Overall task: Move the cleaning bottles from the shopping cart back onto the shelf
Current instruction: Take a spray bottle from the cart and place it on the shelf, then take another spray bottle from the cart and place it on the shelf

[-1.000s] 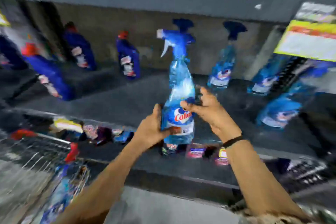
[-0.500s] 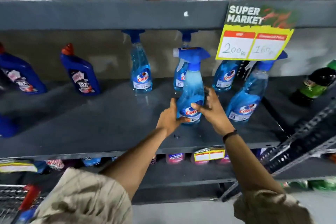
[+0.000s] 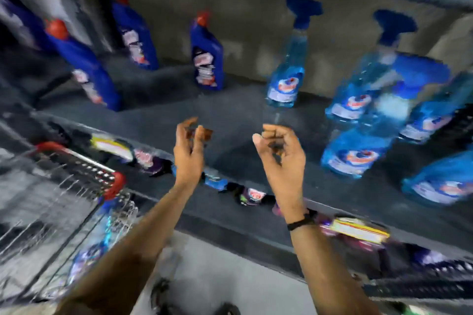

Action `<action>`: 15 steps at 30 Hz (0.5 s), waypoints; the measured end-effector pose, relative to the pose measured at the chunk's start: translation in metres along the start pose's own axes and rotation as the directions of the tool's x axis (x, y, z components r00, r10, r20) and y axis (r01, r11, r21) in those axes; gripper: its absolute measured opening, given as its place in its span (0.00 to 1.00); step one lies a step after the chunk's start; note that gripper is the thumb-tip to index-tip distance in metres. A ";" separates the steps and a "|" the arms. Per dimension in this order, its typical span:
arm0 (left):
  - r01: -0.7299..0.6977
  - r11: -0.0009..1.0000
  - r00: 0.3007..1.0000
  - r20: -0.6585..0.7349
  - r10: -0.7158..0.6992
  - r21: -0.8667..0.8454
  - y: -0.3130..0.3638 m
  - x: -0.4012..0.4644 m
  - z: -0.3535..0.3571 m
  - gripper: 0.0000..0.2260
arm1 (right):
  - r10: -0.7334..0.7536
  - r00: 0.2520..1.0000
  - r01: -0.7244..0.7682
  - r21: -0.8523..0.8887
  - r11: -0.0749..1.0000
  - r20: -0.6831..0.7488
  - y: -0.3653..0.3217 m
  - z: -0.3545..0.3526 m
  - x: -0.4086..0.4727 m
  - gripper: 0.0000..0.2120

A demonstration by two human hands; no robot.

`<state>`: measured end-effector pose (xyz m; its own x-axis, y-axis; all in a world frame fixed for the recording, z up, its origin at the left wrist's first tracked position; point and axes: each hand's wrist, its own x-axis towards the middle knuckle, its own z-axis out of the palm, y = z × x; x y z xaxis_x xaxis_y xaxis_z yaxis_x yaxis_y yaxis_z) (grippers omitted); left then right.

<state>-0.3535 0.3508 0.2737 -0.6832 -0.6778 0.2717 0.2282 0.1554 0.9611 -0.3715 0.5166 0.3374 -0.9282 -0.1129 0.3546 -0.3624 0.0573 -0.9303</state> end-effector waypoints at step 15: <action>0.836 0.489 0.541 -0.525 -0.657 0.250 -0.158 -0.012 -0.449 0.08 | 0.663 0.110 -0.644 -0.455 0.615 0.741 0.089 0.449 -0.131 0.10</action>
<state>-0.0701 0.0121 0.0965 -0.1553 -0.8460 -0.5101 -0.6330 -0.3112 0.7088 -0.2443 0.0909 0.1664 -0.2795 -0.7090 -0.6475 0.3366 0.5592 -0.7576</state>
